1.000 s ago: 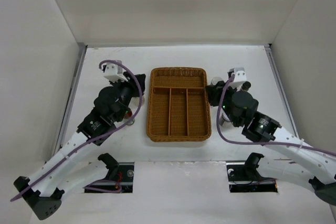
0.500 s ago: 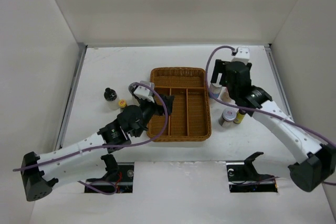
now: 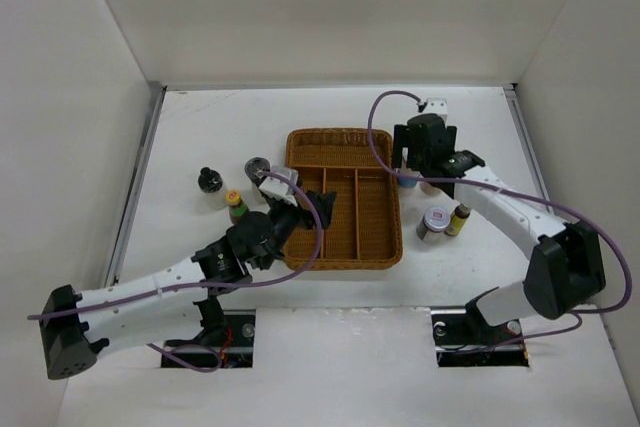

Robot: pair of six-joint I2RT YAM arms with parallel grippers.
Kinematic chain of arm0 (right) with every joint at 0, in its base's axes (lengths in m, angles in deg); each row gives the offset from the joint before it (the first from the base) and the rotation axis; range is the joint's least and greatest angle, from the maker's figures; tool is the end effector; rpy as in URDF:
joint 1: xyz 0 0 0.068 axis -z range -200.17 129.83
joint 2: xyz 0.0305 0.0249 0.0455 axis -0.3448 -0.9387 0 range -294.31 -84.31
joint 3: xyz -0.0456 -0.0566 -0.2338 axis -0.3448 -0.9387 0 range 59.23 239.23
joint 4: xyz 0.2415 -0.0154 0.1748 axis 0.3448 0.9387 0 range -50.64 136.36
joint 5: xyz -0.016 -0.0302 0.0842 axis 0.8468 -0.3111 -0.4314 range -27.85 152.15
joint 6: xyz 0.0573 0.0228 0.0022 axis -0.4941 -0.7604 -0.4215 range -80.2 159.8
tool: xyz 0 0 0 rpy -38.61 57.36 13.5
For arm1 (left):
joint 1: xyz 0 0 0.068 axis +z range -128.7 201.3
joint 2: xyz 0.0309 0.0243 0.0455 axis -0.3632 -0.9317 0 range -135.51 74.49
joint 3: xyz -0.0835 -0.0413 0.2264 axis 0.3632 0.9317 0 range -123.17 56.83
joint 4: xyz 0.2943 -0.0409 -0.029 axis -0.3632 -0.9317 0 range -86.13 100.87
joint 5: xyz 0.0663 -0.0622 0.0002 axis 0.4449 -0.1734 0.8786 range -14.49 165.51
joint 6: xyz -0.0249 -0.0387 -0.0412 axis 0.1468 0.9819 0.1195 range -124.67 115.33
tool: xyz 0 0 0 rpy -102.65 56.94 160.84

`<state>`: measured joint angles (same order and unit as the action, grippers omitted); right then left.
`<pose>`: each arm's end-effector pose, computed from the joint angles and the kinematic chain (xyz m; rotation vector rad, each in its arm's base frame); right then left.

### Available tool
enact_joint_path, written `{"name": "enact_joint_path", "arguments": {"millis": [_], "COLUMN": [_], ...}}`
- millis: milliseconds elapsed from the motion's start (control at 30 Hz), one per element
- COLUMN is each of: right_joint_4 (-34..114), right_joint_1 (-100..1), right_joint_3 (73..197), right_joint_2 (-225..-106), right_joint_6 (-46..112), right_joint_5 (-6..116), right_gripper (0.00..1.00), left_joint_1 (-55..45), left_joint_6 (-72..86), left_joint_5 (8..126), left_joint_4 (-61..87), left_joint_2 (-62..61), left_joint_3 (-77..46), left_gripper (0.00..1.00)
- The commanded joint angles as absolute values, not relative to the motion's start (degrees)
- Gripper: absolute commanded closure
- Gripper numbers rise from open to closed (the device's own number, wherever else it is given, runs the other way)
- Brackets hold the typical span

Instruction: Organize the condiment bottles

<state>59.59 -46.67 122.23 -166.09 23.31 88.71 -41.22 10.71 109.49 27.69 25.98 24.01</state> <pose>0.3357 0.1440 0.2386 0.0538 2.1698 -0.0968 0.1462 -0.2248 0.2726 0.1731 1.5776 -0.6115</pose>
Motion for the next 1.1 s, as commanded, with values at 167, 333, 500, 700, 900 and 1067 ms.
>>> {"name": "enact_joint_path", "arguments": {"millis": [167, 333, 500, 700, 900, 1067], "right_joint_4": [55.36, 54.83, 53.6, 54.65, 54.83, 54.65], "right_joint_1": [-45.53, -45.53, -45.79, -45.79, -49.74, -52.99], "right_joint_3": [125.59, 125.33, 128.39, 140.42, 151.67, 158.45], "right_joint_2": [-170.97, -170.89, -165.54, -165.78, -176.66, -185.99], "right_joint_6": [22.49, 21.96, 24.32, 28.64, 28.73, 28.73], "right_joint_5": [86.14, 86.31, 91.75, 90.72, 85.97, 85.09], "right_gripper": [0.15, 0.38, 0.47, 0.48, 0.48, 0.48], "left_joint_1": [-41.59, -41.06, -40.8, -40.27, -40.0, -39.92], "left_joint_6": [10.1, 10.1, 10.19, 10.19, 10.27, 10.01], "left_joint_5": [109.96, 109.96, 110.05, 110.05, 111.63, 115.58], "left_joint_4": [30.64, 30.91, 31.61, 32.75, 33.01, 32.31], "left_joint_2": [26.15, 25.97, 25.8, 25.71, 28.16, 33.34], "left_joint_3": [24.4, 24.4, 24.57, 25.19, 25.89, 27.38], "left_gripper": [0.2, 0.2, 0.2, 0.2, 0.2, 0.2]}}
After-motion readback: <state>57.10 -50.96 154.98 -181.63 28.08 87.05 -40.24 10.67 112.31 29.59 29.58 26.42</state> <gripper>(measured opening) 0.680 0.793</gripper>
